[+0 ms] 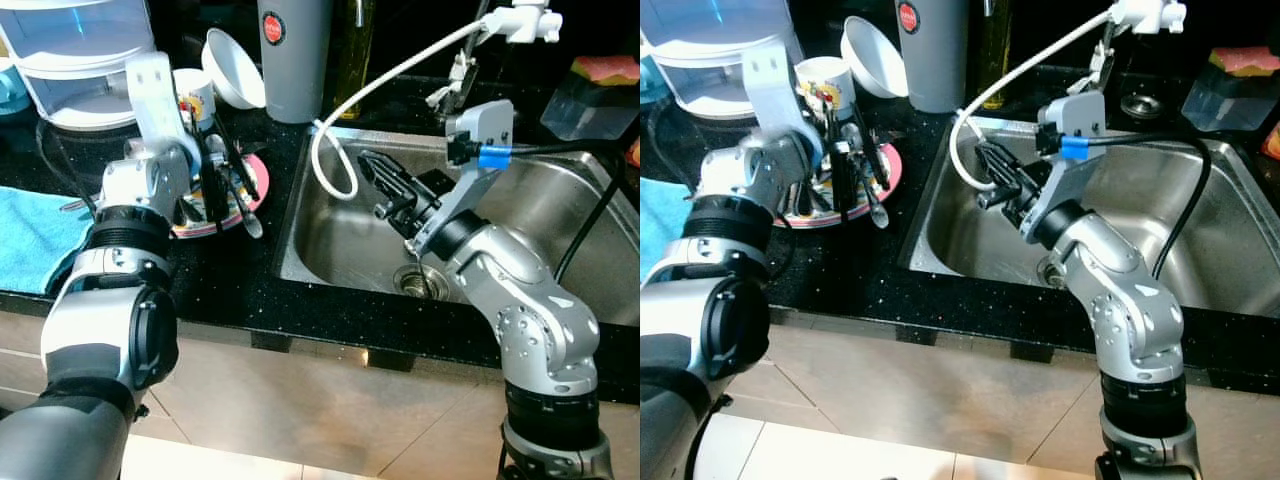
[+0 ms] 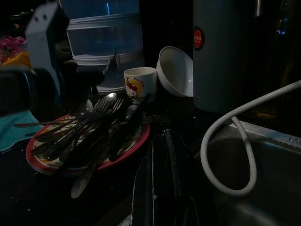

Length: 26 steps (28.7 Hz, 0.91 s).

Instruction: Kitchen organization

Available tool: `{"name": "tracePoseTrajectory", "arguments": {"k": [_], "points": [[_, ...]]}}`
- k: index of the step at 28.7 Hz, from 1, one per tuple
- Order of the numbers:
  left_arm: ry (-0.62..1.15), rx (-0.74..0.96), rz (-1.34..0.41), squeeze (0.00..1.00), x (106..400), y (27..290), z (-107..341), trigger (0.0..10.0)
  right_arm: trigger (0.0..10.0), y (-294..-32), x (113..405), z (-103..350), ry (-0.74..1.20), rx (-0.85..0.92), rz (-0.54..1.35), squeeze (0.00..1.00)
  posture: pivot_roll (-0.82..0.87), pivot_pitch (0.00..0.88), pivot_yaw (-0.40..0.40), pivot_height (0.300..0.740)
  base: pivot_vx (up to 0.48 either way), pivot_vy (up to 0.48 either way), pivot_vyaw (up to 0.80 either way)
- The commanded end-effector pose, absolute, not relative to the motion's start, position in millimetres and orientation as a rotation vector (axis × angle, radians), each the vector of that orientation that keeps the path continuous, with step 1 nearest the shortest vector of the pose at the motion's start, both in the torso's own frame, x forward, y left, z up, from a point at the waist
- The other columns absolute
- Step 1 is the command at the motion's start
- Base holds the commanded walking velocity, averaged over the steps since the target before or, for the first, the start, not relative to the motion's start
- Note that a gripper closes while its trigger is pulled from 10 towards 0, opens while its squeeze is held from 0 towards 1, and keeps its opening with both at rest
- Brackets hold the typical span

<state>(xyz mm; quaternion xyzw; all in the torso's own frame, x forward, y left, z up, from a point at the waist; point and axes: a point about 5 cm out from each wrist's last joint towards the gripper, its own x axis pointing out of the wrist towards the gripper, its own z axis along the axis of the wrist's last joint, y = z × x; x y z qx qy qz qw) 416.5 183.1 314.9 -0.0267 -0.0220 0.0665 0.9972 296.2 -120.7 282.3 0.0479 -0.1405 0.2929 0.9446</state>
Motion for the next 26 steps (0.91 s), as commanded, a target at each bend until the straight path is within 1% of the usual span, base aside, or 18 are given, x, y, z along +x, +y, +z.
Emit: {"name": "tracePoseTrajectory", "arguments": {"k": [1,6,7,9,12,13,15,16,20,21,22,23,24,25,26], "points": [[-0.087,-0.026,0.123,0.0,415,183,326,10.0,10.0,-122,297,283,-0.283,0.108,0.589,0.0,0.05,0.093,0.016,0.74,0.0,0.0,0.0],[-0.078,-0.037,0.092,0.0,416,178,325,10.0,10.0,-123,298,282,-0.283,0.109,0.586,0.0,0.05,0.091,0.016,0.74,0.0,0.0,0.0],[-0.029,-0.068,0.013,0.0,417,168,315,10.0,10.0,-123,299,282,-0.285,0.107,0.576,0.0,0.05,0.088,0.018,0.74,0.0,0.0,0.0],[-0.012,-0.075,-0.019,0.0,417,164,311,10.0,10.0,-124,299,282,-0.285,0.106,0.571,0.0,0.05,0.088,0.018,0.74,0.0,0.0,0.0],[-0.018,0.0,-0.081,0.0,416,157,305,10.0,10.0,-130,303,282,-0.286,0.078,0.502,0.0,0.05,0.083,0.018,0.74,0.0,0.0,0.0],[-0.018,0.0,-0.081,0.0,416,157,305,10.0,10.0,-130,303,282,-0.286,0.078,0.502,0.0,0.05,0.083,0.018,0.74,0.0,0.0,0.0],[0.004,0.008,-0.161,0.0,415,151,304,10.0,10.0,-138,308,281,-0.27,0.046,0.424,0.0,0.05,0.08,0.018,0.74,0.0,0.0,0.0],[0.004,0.008,-0.161,0.0,415,151,304,10.0,10.0,-138,308,281,-0.27,0.046,0.424,0.0,0.05,0.08,0.018,0.74,0.0,0.0,0.0],[-0.003,-0.003,-0.353,0.0,409,131,303,10.0,10.0,-160,318,279,-0.255,0.043,0.259,0.0,0.05,0.066,0.022,0.74,0.0,0.0,0.0],[-0.003,-0.003,-0.353,0.0,409,131,303,10.0,10.0,-160,318,279,-0.255,0.043,0.259,0.0,0.05,0.066,0.022,0.74,0.0,0.0,0.0],[-0.002,-0.024,-0.438,0.0,406,120,302,10.0,10.0,-168,319,280,-0.261,0.044,0.205,0.0,0.05,0.066,0.022,0.74,0.0,0.0,0.0],[-0.002,-0.024,-0.438,0.0,406,120,302,10.0,10.0,-168,319,280,-0.261,0.044,0.205,0.0,0.05,0.066,0.022,0.74,0.0,0.0,0.0],[0.019,-0.072,-0.563,0.0,400,100,297,10.0,10.0,-178,320,281,-0.269,0.038,0.138,0.0,0.04,0.06,0.024,0.74,0.0,0.0,0.0],[0.019,-0.072,-0.563,0.0,400,100,297,10.0,10.0,-178,320,281,-0.269,0.038,0.138,0.0,0.04,0.06,0.024,0.74,0.0,0.0,0.0],[0.035,-0.092,-0.597,0.0,399,92,294,10.0,10.0,-182,320,282,-0.271,0.034,0.124,0.0,0.04,0.06,0.024,0.74,0.0,0.0,0.0]]}}
